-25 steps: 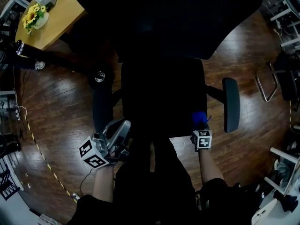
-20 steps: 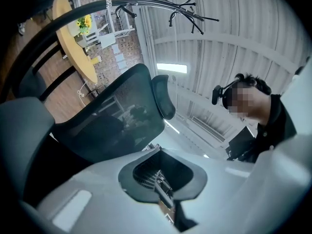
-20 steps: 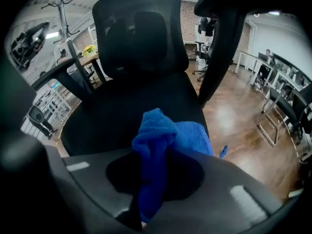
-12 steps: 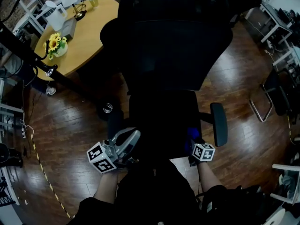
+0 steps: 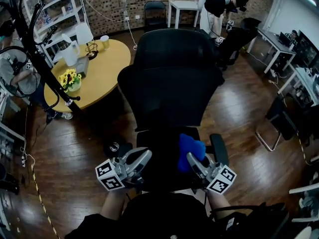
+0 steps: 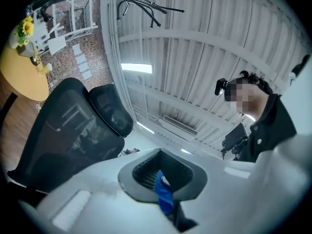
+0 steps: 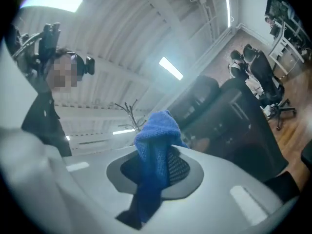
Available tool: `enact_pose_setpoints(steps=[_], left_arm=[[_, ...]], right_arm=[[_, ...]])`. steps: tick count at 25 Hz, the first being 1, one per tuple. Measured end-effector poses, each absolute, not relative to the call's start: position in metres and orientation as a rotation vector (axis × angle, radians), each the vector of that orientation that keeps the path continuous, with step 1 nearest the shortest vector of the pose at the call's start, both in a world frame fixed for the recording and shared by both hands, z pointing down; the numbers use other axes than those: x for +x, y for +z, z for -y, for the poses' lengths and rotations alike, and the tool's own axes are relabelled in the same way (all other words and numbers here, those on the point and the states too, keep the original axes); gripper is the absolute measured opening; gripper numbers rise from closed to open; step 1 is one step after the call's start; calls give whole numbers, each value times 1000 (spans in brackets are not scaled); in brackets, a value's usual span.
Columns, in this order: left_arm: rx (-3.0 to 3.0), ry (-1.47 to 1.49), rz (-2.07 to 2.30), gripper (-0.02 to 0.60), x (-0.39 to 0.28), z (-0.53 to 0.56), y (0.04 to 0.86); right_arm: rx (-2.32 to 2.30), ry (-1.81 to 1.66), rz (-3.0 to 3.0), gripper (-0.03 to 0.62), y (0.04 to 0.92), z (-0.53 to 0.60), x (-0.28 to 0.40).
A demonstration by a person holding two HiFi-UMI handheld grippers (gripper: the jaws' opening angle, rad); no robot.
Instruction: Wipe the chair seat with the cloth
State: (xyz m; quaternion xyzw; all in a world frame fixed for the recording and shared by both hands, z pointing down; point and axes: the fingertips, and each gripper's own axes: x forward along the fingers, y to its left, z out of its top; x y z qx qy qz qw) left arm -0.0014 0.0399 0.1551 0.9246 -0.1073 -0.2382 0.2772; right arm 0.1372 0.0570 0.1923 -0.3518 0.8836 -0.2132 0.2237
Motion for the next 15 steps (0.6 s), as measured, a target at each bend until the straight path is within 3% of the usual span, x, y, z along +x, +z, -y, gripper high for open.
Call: enact_pose_setpoints(steps=[15], left_arm=[[2461,-676,358,-2,-4,-50,154]], right_arm=[[-893,-490,-2441,60,168,-86,131]])
